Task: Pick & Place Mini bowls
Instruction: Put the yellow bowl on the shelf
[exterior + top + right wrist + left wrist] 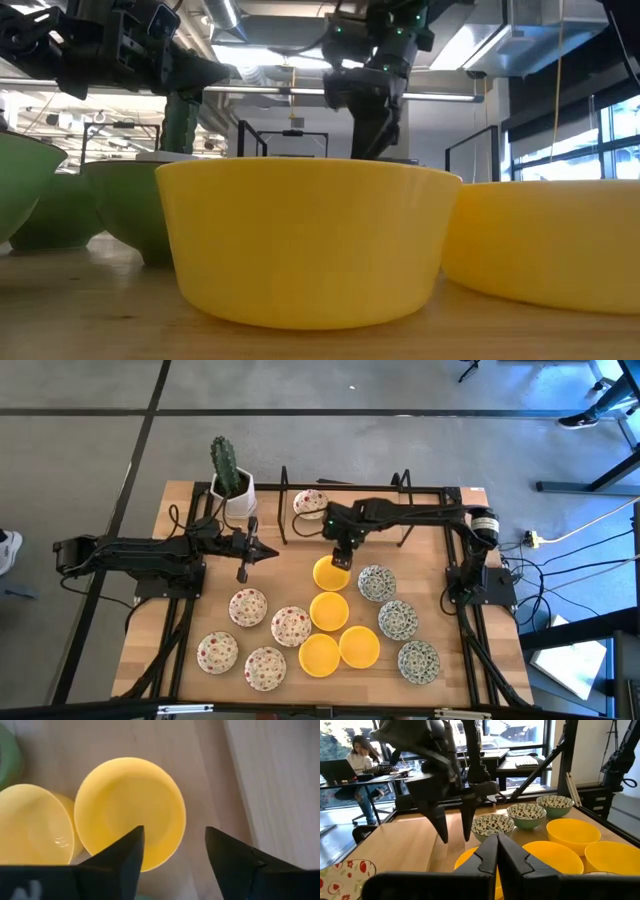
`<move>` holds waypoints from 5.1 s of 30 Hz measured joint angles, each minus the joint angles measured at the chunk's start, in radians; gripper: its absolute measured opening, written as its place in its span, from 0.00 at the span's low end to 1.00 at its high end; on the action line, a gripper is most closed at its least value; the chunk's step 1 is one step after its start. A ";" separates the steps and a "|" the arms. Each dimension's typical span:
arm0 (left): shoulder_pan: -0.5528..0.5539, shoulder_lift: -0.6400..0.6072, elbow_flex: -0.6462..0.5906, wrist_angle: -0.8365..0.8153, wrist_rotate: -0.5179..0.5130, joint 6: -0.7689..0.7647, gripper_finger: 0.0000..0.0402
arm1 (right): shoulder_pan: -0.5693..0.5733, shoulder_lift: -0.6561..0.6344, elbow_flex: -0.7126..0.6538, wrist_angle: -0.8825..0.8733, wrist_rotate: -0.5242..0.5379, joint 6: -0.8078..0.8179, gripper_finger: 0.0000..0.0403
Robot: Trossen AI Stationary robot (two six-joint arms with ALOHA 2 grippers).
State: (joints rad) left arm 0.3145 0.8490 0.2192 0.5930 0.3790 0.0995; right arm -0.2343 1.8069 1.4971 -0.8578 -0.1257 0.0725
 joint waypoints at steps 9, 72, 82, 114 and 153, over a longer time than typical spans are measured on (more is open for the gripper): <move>0.000 0.000 0.000 0.000 0.000 0.001 0.01 | -0.001 0.009 0.000 -0.011 0.008 0.070 0.58; 0.000 0.000 0.000 -0.021 -0.003 0.000 0.01 | 0.098 -0.346 -0.002 0.061 -0.136 -0.128 0.01; 0.000 0.000 0.000 -0.021 -0.004 0.000 0.01 | 0.223 -0.746 -0.229 0.134 0.051 0.006 0.01; 0.000 0.000 0.000 -0.064 -0.128 0.000 0.01 | 0.224 -1.020 -0.820 0.580 0.266 0.060 0.01; 0.000 0.000 0.000 -0.119 -0.119 0.000 0.01 | -0.346 0.112 0.174 -0.146 0.026 -0.417 0.01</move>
State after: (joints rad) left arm 0.3148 0.8494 0.2195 0.4738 0.2596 0.0994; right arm -0.5802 1.9186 1.6711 -1.0039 -0.1001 -0.3441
